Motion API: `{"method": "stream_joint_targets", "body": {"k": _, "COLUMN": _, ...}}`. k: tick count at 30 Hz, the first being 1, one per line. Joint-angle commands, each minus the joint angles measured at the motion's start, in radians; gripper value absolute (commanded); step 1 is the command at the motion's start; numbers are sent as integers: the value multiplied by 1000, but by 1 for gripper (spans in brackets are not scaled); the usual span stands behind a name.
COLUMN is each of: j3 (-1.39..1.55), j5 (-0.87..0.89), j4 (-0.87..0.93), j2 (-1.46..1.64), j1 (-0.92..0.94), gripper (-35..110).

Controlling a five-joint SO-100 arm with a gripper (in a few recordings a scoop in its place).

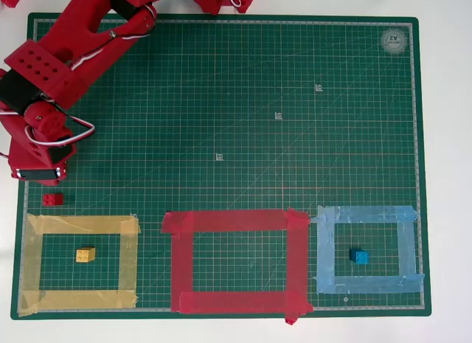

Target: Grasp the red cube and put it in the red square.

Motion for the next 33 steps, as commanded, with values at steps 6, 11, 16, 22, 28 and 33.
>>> {"method": "stream_joint_targets", "body": {"k": 6, "j3": 8, "j5": 87, "j4": -146, "j2": 17, "j1": 38, "gripper": 0}}
{"method": "stream_joint_targets", "body": {"k": 11, "j3": 14, "j5": 97, "j4": -224, "j2": 8, "j1": 32, "gripper": 1}}
{"method": "stream_joint_targets", "body": {"k": 16, "j3": 8, "j5": 130, "j4": -299, "j2": 8, "j1": 18, "gripper": 6}}
{"method": "stream_joint_targets", "body": {"k": 22, "j3": 8, "j5": 130, "j4": -324, "j2": -3, "j1": 11, "gripper": 11}}
{"method": "stream_joint_targets", "body": {"k": 28, "j3": 28, "j5": 130, "j4": -324, "j2": -5, "j1": 9, "gripper": 16}}
{"method": "stream_joint_targets", "body": {"k": 33, "j3": 31, "j5": 130, "j4": -322, "j2": -8, "j1": 11, "gripper": 18}}
